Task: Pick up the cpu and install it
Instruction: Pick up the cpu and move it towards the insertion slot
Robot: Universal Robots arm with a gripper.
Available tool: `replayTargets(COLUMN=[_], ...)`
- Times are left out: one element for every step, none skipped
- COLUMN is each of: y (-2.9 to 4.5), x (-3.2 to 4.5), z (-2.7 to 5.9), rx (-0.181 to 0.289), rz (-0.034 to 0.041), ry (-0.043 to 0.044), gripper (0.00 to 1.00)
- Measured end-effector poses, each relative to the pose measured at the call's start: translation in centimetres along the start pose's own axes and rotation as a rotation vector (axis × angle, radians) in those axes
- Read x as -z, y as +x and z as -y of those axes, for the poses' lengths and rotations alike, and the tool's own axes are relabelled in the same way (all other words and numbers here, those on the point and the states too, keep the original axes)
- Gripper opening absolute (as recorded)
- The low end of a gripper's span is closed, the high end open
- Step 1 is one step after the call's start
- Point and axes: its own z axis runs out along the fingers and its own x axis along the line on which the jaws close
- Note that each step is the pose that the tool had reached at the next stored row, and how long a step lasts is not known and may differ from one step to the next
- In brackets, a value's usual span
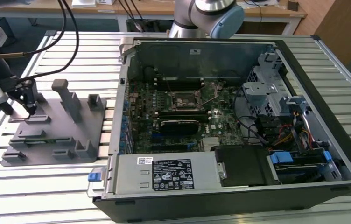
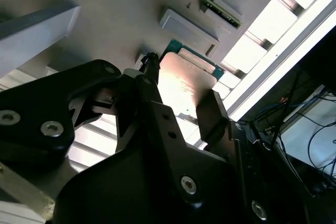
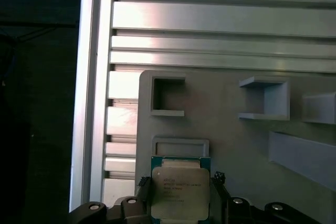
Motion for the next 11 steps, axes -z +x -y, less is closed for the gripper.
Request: replayTargets(y=[0.00, 0.00, 0.00, 0.00, 0.00, 0.00, 0.01, 0.01, 0.01, 0.01, 0.01], x=[0.08, 0.17, 0.25, 0.34, 0.43, 0.52, 0.60, 0.69, 0.78, 0.86, 0.94], z=[0.00, -0.01, -0.01, -0.01, -0.01, -0.02, -0.02, -0.03, -0.03, -0.03, -0.04], rx=[0.000, 0.000, 0.000, 0.000, 0.000, 0.000, 0.000, 0.000, 0.000, 0.000, 0.000], rz=[0.0000, 0.0000, 0.0000, 0.0000, 0.0000, 0.0000, 0.0001, 0.0000, 0.0000, -0.0001, 0.0000], ry=[0.0000, 0.0000, 0.0000, 0.0000, 0.0000, 0.0000, -0.0001, 0.0000, 0.0000, 0.0001, 0.0000], gripper=[0.53, 0.53, 0.53, 0.53, 0.53, 0.53, 0.53, 0.53, 0.53, 0.53, 0.53])
